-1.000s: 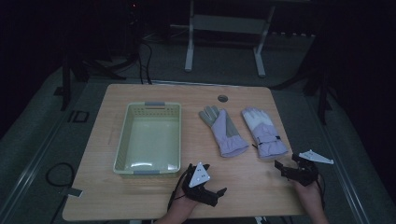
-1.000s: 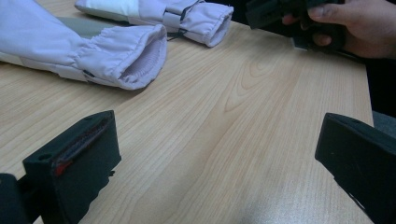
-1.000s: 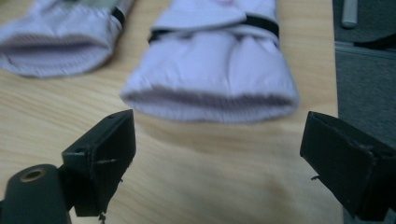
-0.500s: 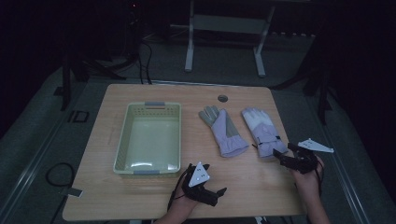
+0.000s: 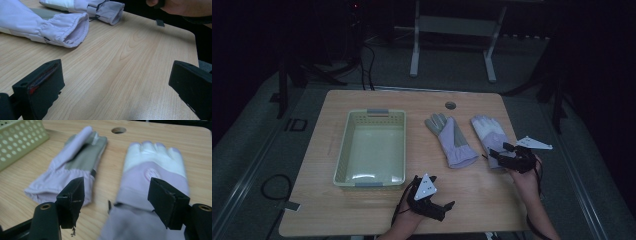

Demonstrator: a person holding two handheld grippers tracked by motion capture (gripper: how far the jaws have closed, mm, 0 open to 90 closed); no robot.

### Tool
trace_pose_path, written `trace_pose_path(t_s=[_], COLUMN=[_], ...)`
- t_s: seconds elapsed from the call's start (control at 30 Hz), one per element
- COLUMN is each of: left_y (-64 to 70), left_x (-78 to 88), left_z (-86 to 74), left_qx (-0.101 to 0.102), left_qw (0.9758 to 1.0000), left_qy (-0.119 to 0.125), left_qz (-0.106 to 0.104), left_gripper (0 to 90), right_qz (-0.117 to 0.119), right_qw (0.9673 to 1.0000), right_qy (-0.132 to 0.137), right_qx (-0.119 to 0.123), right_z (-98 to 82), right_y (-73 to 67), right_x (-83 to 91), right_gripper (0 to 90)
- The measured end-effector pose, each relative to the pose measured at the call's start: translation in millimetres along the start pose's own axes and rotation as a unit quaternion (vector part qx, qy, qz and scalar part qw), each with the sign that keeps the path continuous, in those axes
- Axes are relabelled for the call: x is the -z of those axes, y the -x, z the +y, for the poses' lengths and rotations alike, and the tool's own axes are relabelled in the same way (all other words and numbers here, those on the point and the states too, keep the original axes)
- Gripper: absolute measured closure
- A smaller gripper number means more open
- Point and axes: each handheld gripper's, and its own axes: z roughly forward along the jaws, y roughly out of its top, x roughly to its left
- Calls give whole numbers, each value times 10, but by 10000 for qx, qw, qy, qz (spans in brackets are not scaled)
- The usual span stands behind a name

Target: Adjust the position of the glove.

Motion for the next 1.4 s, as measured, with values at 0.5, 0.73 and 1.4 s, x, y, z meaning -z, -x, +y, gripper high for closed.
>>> trace_pose_path(t_s=[0.5,0.73,1.4], left_y=[1,1,3], left_x=[0,0,-6], left_z=[1,1,2], left_qx=[-7,-4,17], left_qw=[10000,10000,9999], left_qy=[-12,-12,-35], left_qz=[-34,-48,-117], left_gripper=[1,0,1], right_qz=[322,360,461], right_qw=[9992,9986,9958], right_qy=[-176,-279,-655], right_qx=[174,272,449], right_z=[203,253,351], right_y=[-206,-274,-408], right_x=[-422,-580,-1008], right_gripper=[316,326,399])
